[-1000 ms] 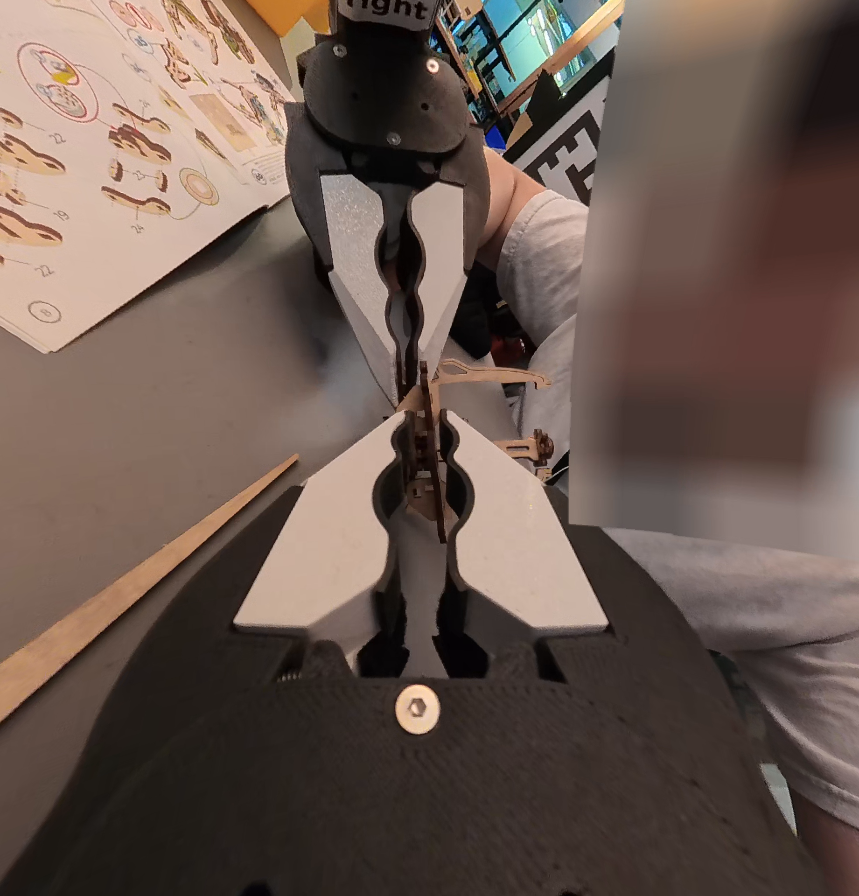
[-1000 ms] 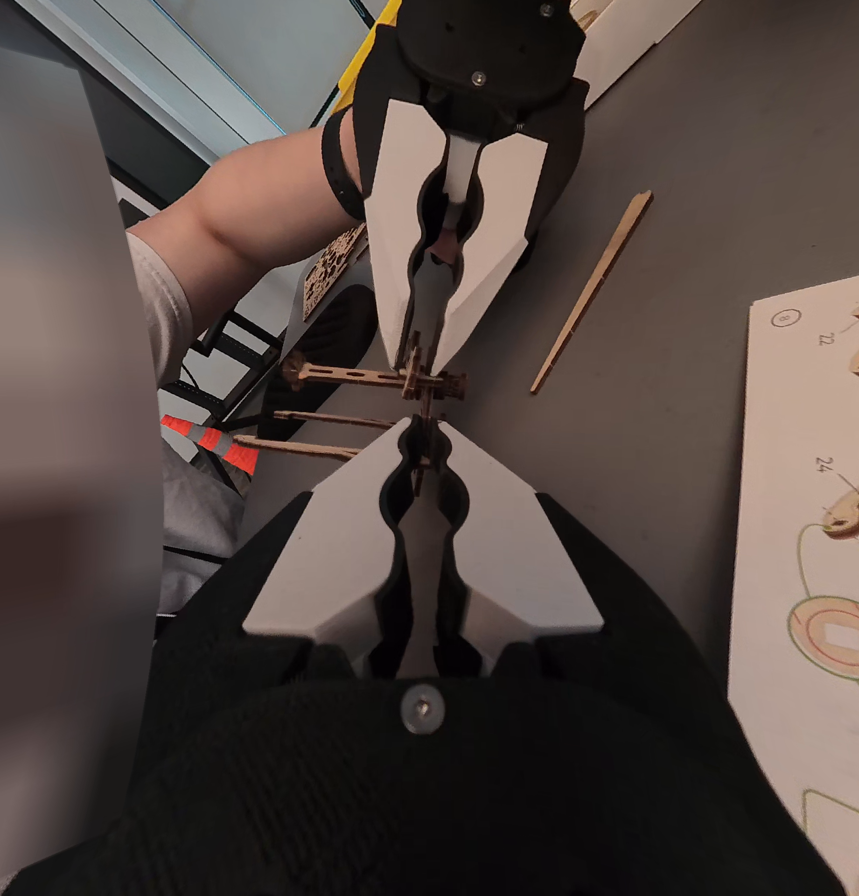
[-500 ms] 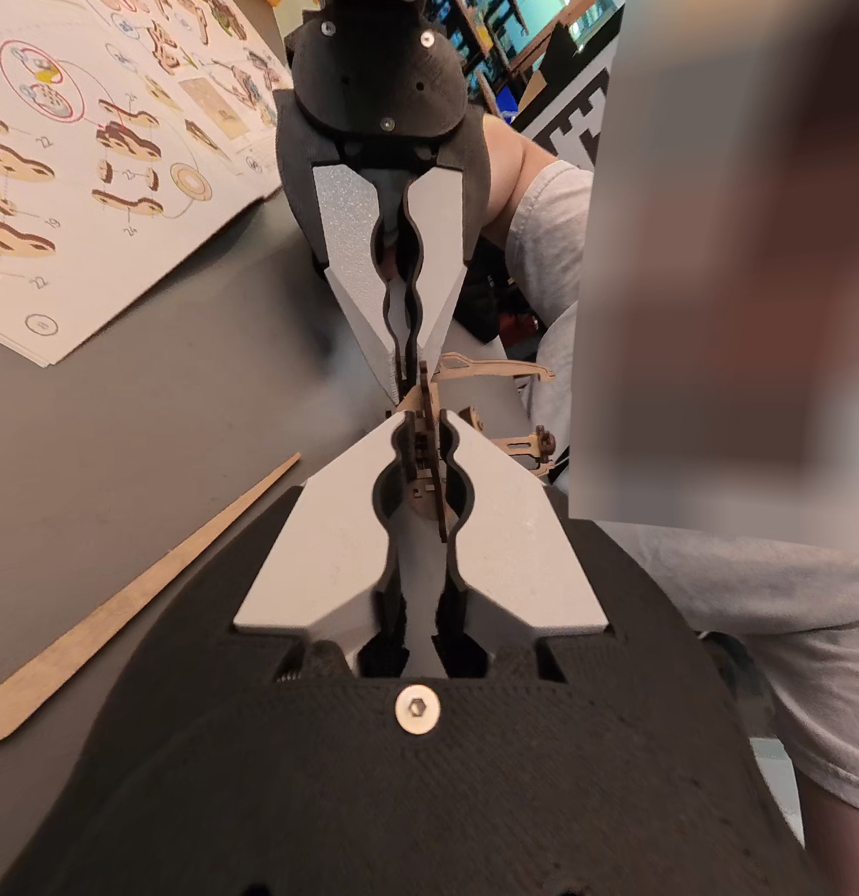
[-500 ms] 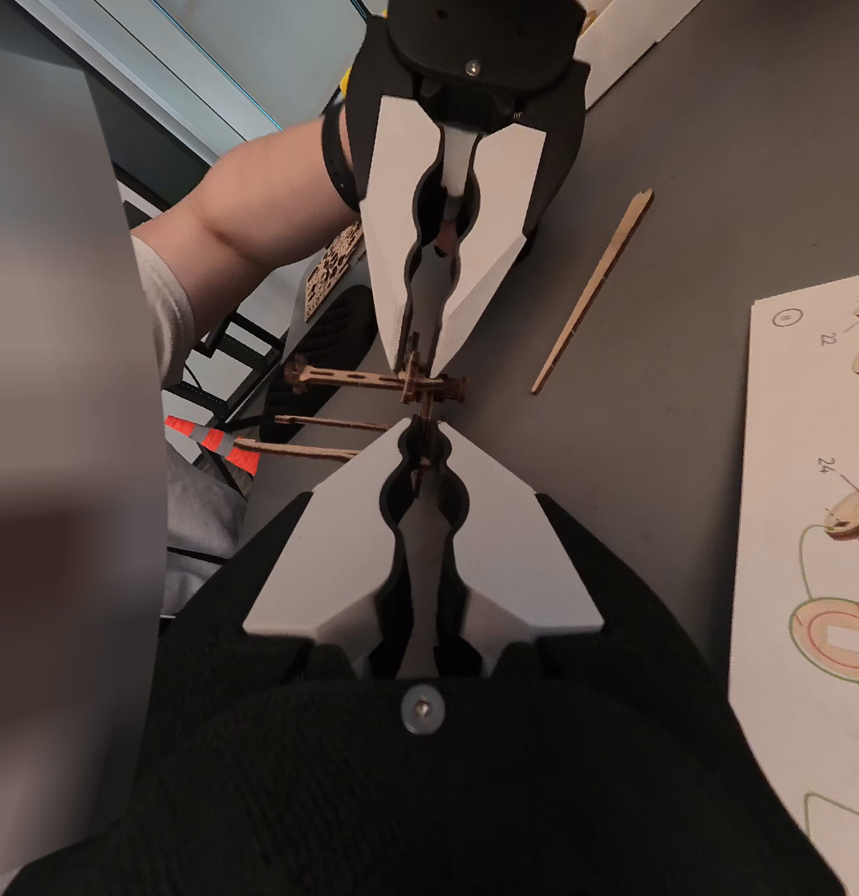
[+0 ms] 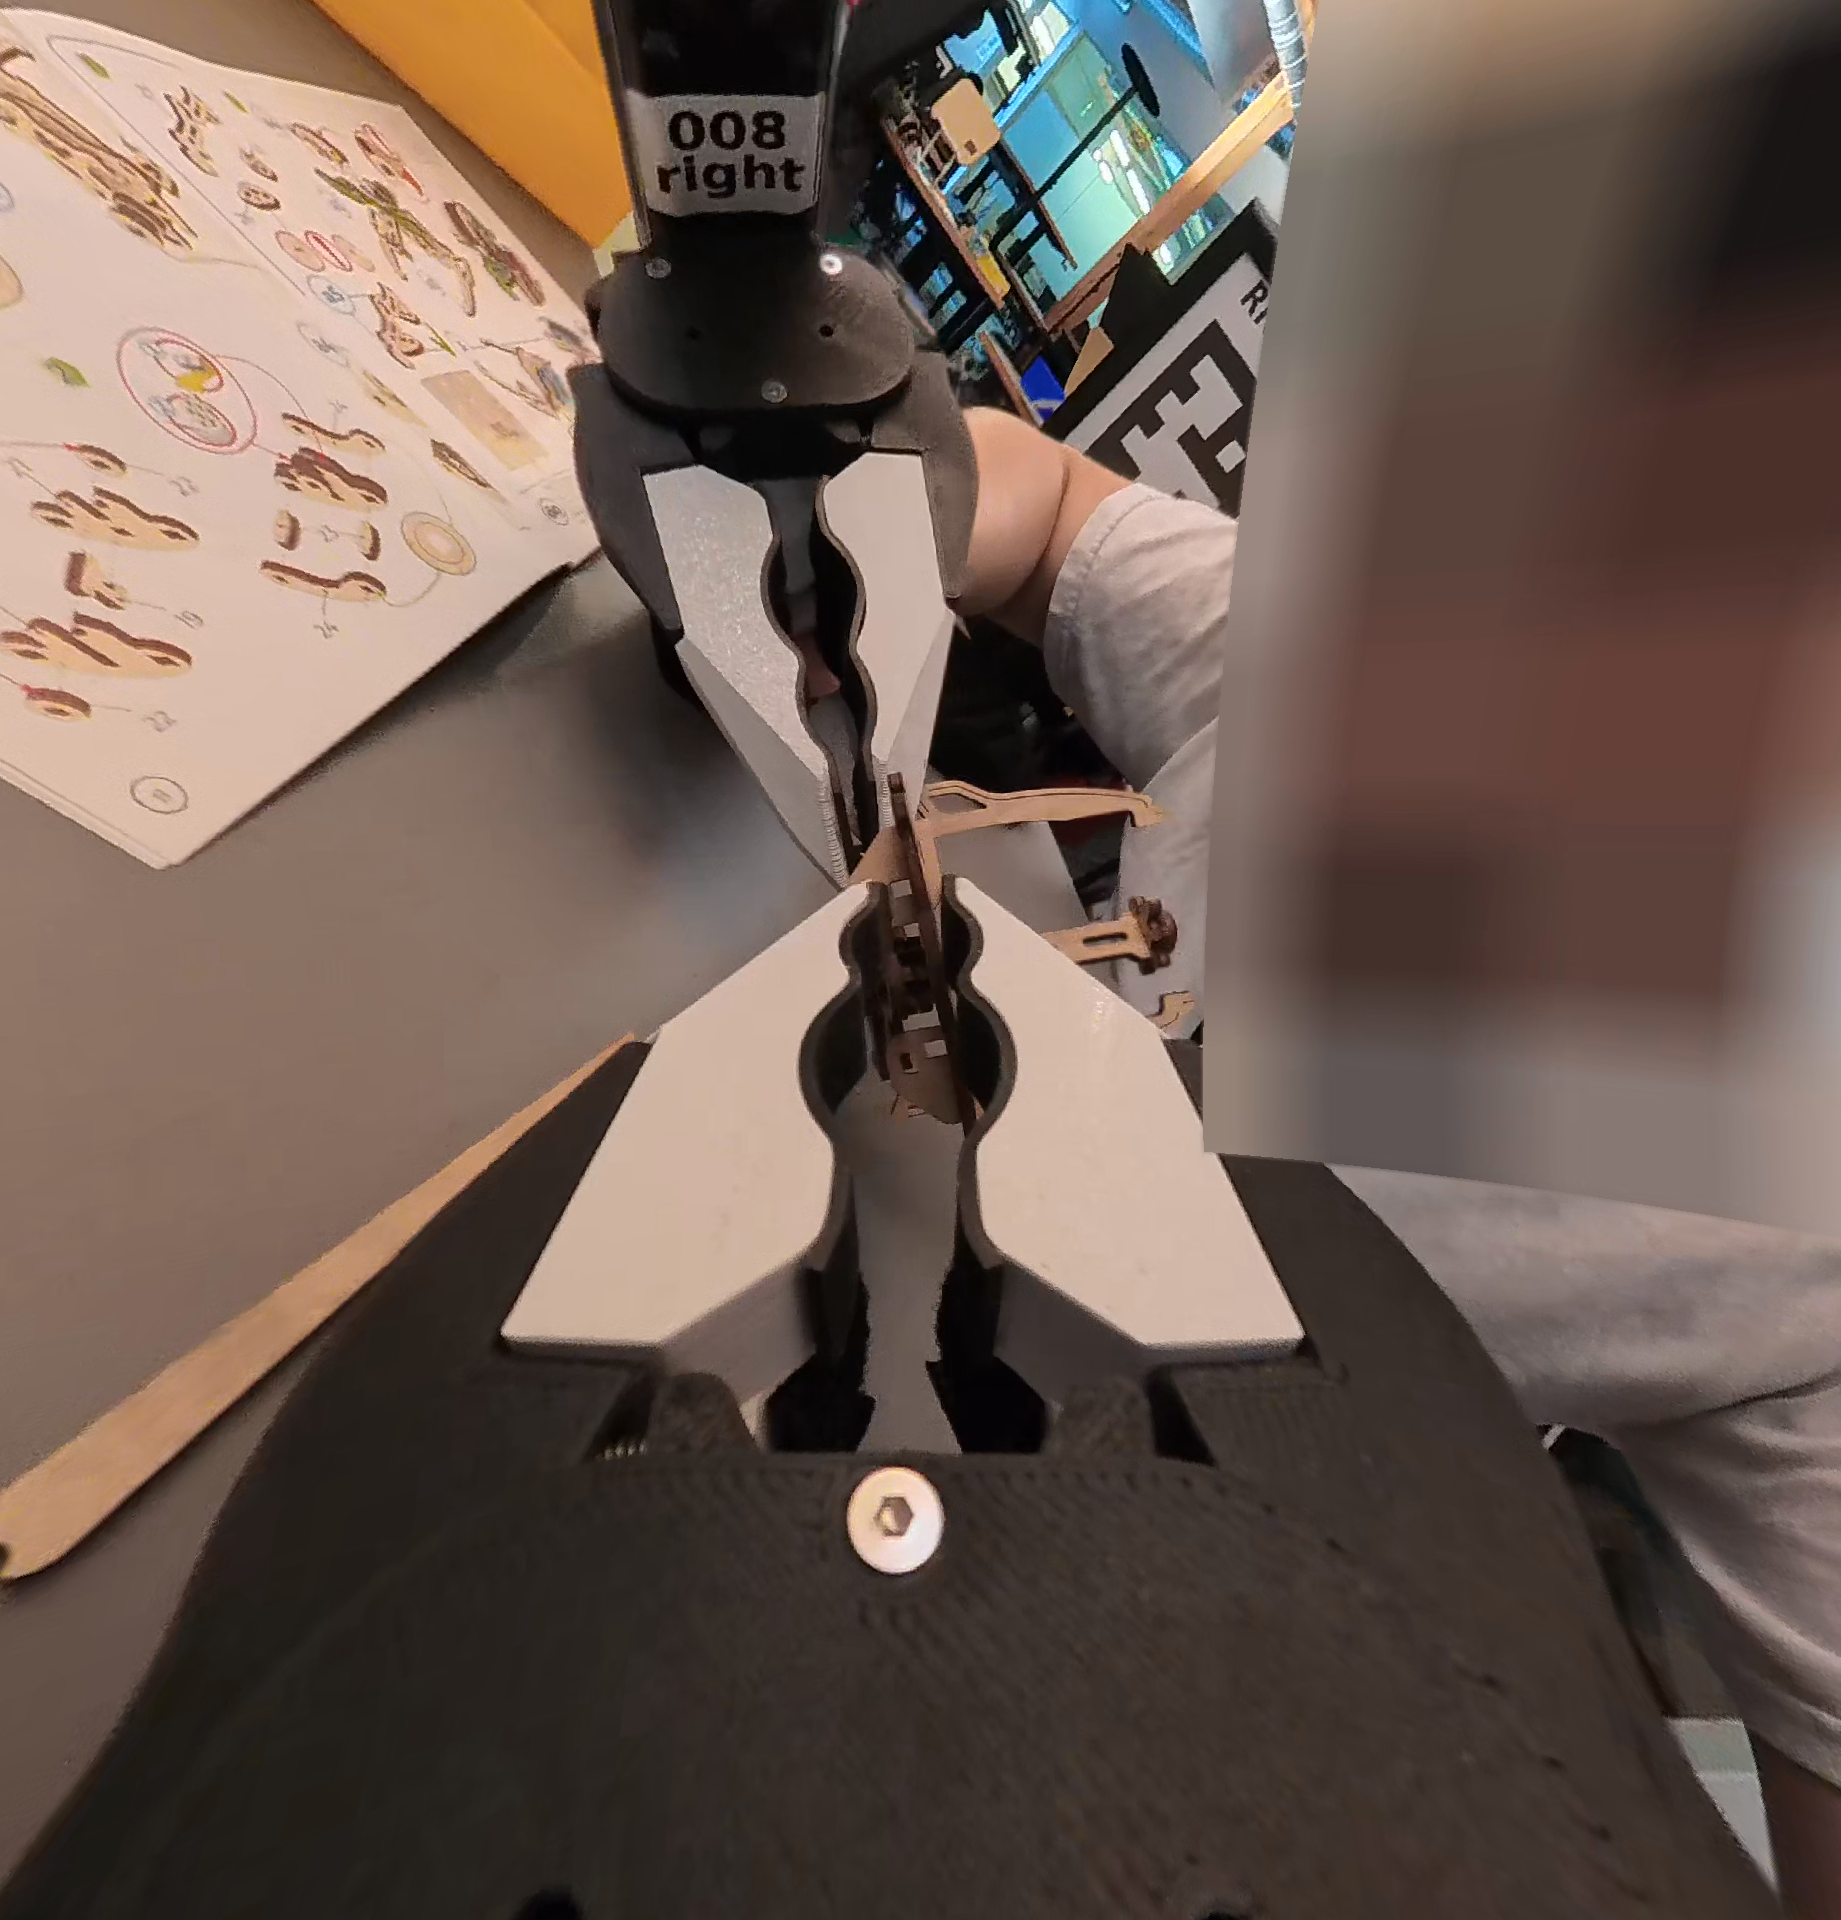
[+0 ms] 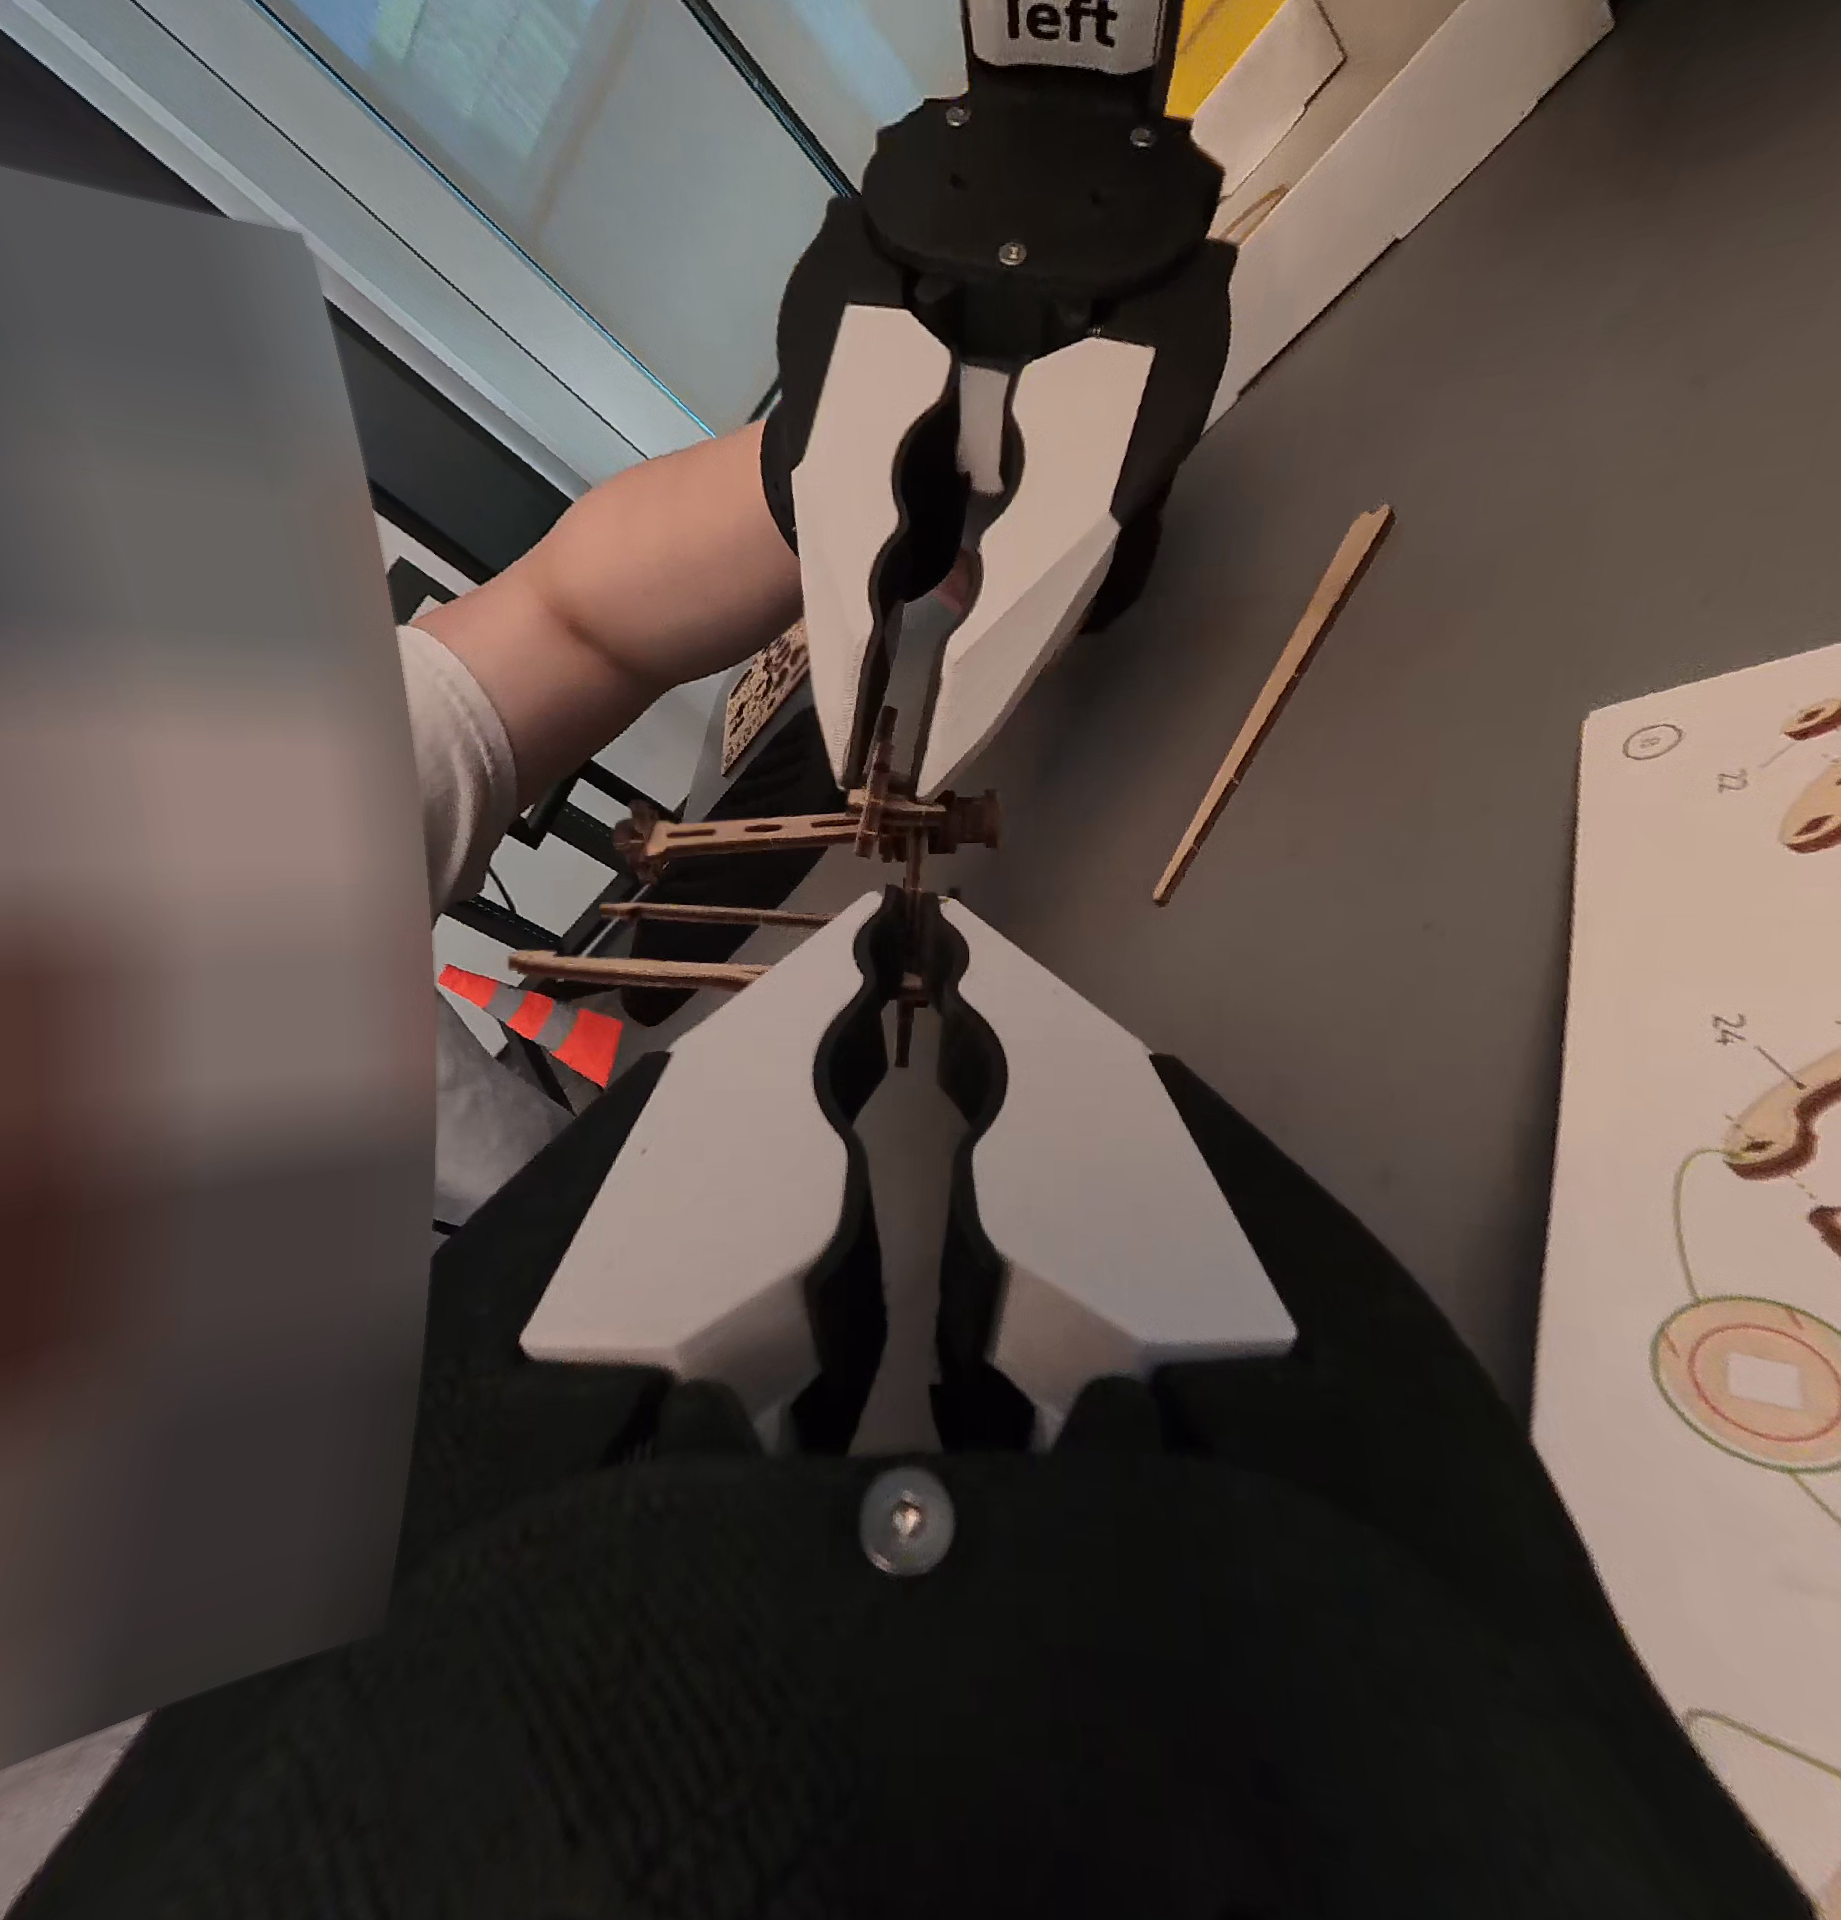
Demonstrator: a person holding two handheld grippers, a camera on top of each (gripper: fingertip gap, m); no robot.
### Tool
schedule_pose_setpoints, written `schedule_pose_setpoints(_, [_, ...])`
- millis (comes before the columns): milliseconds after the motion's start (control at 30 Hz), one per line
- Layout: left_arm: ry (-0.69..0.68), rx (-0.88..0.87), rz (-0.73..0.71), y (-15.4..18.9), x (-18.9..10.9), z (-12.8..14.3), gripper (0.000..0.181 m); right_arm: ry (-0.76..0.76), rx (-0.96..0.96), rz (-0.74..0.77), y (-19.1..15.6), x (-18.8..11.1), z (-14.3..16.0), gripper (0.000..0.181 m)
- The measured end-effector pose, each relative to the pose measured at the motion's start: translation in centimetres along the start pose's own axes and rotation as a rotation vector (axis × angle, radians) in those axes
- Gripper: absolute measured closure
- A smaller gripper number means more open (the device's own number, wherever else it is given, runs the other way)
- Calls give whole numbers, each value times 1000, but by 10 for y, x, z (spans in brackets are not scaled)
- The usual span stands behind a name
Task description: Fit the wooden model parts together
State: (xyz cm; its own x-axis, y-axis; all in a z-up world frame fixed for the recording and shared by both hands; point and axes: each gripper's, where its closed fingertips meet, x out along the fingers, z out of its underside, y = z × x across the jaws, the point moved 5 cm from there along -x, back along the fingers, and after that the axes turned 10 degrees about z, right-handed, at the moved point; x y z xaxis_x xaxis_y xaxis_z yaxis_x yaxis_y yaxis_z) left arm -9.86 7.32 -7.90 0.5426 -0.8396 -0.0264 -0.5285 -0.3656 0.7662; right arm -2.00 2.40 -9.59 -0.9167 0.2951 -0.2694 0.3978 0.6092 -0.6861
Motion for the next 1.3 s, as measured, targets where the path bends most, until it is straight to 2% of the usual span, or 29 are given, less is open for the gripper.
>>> schedule_pose_setpoints(33, [-3, 3, -7, 0, -1, -1, 174, 3, 4, -4, 0, 0, 0, 181])
schedule_pose_setpoints(300, [26, -32, -2, -2, -2, -5, 174, 11, 76, -41, 3, -3, -2, 181])
schedule_pose_setpoints(533, [34, -33, -14, -3, -3, -7, 168, 13, 22, -19, 1, -2, -1, 181])
schedule_pose_setpoints(667, [18, -39, -30, -1, -4, -8, 167, 9, -23, 4, -1, -1, 0, 181])
schedule_pose_setpoints(833, [-40, -67, -51, 0, 0, -4, 155, 6, -16, 6, 0, -1, 0, 181])
schedule_pose_setpoints(1067, [-108, -78, -97, -5, 4, 2, 159, -10, -22, 29, 1, 1, 1, 181])
schedule_pose_setpoints(1300, [-93, -63, -79, -4, 5, 1, 166, -11, 6, 20, 3, 1, 1, 181])
